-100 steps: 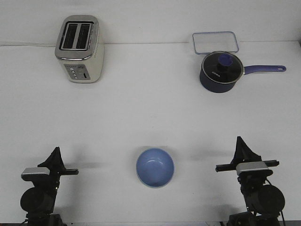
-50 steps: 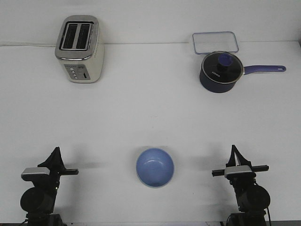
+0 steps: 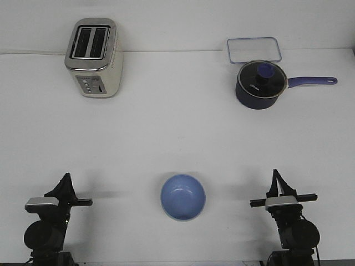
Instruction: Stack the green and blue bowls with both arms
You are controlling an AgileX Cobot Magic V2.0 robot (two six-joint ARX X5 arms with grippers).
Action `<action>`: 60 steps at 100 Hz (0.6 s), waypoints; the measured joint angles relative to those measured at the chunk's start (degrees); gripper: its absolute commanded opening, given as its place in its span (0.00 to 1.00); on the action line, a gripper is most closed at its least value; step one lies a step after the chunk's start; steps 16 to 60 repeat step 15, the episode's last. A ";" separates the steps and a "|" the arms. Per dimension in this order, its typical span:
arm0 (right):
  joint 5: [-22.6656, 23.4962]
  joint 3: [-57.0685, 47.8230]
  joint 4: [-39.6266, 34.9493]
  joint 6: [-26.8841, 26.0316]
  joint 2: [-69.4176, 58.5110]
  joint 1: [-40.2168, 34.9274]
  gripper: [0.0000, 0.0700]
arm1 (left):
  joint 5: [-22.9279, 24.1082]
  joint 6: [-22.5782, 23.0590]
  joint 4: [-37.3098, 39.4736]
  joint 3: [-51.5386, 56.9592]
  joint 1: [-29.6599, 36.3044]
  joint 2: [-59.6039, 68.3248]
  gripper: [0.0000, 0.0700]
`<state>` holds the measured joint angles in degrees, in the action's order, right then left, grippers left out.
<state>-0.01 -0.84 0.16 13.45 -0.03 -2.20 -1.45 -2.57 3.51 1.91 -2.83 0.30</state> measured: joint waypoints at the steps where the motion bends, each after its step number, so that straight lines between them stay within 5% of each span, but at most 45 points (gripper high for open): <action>1: 0.00 0.00 0.00 0.00 0.00 0.00 0.00 | 0.02 0.00 0.00 0.00 0.00 0.00 0.02; 60: 0.00 0.00 0.00 0.00 0.00 0.00 0.00 | 0.02 0.00 0.00 0.00 0.00 0.00 0.02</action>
